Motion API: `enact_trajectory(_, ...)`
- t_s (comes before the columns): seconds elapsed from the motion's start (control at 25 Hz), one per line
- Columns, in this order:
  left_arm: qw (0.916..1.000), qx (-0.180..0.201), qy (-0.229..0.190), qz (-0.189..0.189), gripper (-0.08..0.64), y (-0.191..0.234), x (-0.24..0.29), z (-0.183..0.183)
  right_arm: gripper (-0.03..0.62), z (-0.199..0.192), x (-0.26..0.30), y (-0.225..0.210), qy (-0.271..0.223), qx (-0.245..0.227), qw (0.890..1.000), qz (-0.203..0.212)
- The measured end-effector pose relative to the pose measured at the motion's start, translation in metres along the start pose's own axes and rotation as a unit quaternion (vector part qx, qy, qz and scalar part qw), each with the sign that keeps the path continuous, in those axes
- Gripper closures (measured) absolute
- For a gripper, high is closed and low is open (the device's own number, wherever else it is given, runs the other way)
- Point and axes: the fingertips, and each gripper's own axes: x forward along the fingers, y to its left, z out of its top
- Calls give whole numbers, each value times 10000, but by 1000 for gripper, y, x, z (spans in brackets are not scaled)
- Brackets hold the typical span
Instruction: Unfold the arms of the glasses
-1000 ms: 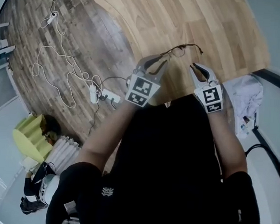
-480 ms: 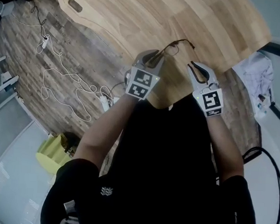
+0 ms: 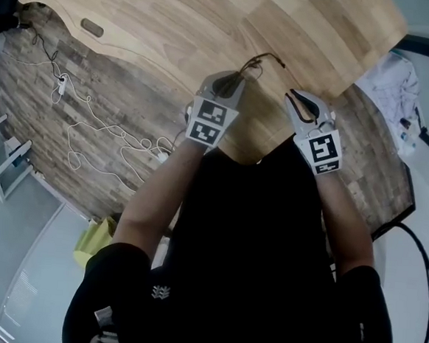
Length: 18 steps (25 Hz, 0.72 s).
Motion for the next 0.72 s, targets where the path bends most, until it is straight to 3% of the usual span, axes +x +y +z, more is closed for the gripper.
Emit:
enact_trajectory(0.36,9992,41,-342,-202,526,-5,-18,6,553,29,18,16,-126,-102,9995,272)
enact_trajectory(0.48,9986,126,-494,-169,528,-7,-29,11,553,48,22,20,-297,-101,9987,410)
enact_trajectory(0.64,9971,205,-731,-101,528,-8,-46,16,554,81,24,33,-638,-483,9952,568)
enact_trajectory(0.72,9966,190,-801,-61,528,-8,-54,16,553,94,28,42,-729,-404,9939,719)
